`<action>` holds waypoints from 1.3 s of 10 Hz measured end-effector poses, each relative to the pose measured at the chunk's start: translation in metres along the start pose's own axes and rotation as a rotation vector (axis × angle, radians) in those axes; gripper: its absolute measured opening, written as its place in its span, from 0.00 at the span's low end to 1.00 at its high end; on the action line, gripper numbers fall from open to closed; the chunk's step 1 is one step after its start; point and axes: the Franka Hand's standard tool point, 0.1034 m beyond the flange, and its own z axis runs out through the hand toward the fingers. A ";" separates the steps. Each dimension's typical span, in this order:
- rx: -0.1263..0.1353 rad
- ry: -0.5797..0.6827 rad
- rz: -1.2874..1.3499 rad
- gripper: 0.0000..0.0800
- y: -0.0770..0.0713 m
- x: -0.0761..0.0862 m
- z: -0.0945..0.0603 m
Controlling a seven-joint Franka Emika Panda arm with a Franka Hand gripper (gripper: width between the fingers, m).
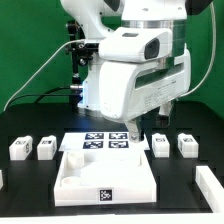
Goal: Assemble one leg
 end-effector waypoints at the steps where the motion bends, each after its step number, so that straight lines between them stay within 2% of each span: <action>1: 0.000 0.000 0.000 0.81 0.000 0.000 0.000; 8: 0.000 0.000 -0.005 0.81 0.000 0.000 0.000; 9: -0.007 0.009 -0.027 0.81 -0.003 0.000 0.001; 10: -0.014 0.020 -0.042 0.81 -0.018 -0.007 0.009; 11: -0.005 0.008 -0.121 0.81 -0.036 -0.024 0.015; 13: -0.010 0.006 -0.419 0.81 -0.042 -0.061 0.021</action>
Offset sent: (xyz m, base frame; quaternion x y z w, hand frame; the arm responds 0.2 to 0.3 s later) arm 0.0000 0.0000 0.0000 0.0000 0.0000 0.0000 1.0000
